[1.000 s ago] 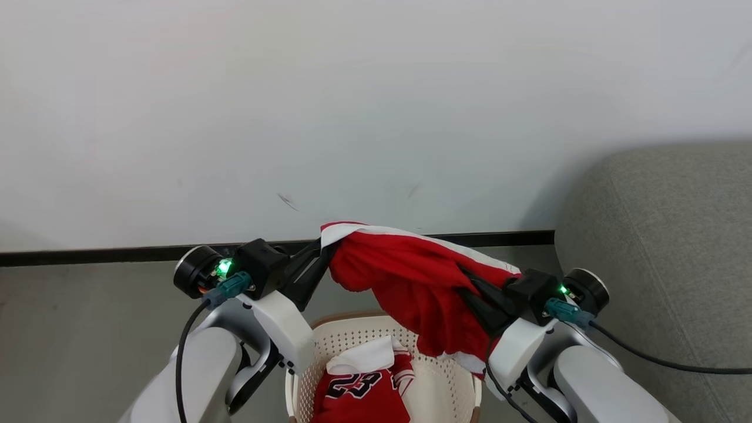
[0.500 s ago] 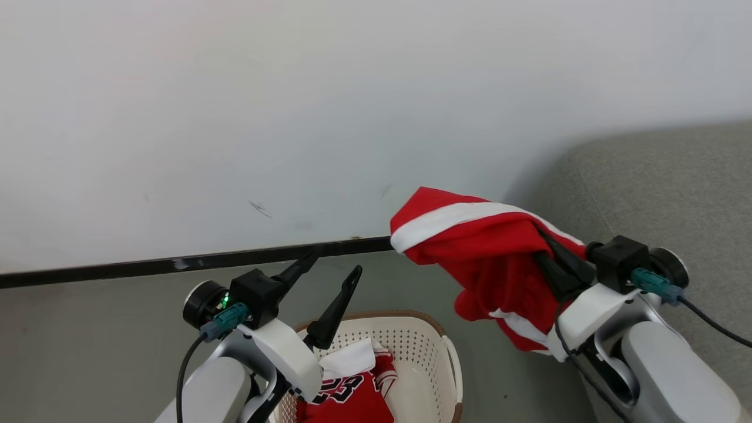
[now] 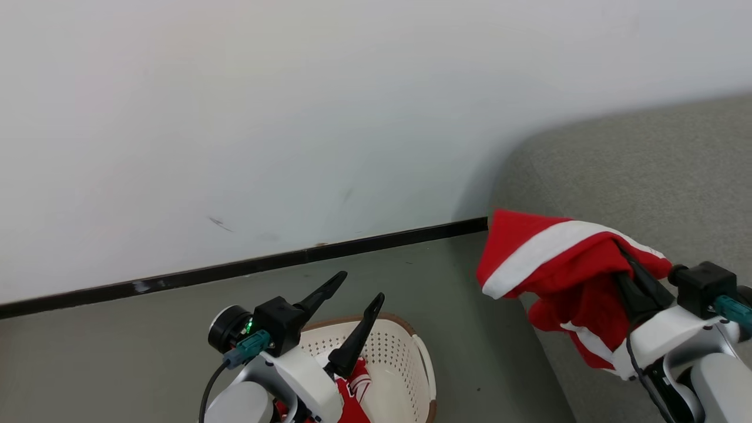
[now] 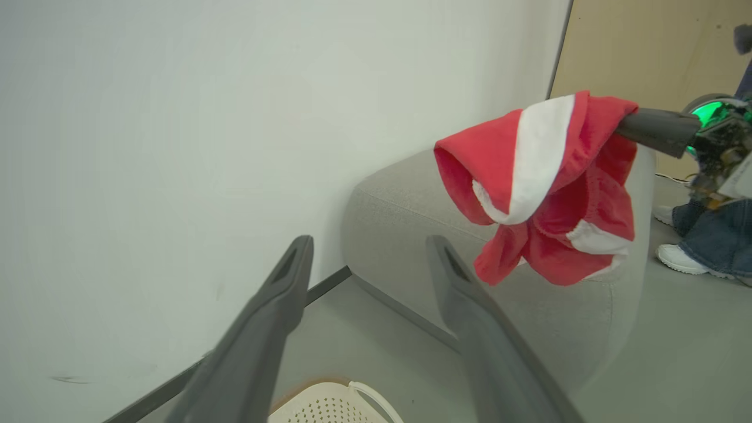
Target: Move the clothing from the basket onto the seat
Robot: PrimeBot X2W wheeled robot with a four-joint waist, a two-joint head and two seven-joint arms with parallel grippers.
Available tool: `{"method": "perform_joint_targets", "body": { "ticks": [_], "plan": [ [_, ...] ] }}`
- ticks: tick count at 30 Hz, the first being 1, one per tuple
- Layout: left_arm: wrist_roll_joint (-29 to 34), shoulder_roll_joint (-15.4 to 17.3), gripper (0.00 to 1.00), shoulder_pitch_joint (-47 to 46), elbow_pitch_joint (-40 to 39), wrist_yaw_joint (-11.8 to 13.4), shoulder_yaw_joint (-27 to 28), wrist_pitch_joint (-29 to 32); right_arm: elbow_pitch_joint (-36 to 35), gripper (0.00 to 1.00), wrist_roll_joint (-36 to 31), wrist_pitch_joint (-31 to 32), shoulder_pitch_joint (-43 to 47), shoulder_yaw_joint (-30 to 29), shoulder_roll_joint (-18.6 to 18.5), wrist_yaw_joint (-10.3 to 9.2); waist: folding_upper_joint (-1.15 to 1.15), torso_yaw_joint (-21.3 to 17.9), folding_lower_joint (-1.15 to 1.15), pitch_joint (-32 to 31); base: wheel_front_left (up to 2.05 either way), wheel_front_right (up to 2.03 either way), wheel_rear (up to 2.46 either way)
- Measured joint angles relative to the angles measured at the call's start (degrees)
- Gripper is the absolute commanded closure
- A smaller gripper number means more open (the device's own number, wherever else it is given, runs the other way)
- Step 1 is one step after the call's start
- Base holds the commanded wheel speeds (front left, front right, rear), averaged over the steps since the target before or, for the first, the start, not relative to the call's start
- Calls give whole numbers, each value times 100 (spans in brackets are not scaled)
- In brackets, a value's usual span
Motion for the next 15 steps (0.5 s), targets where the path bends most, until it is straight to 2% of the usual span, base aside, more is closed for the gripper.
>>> {"method": "perform_joint_targets", "body": {
  "ticks": [6,15],
  "plan": [
    [1,-34,0,6,35,0,-62,-59,-198,100,-2,0,382,-409,-45,0,0,-269,0,-11,0,0,0],
    [1,-82,0,158,105,0,-115,-136,-478,100,-15,10,888,-725,13,0,0,-683,0,-14,0,0,0]
  ]
}}
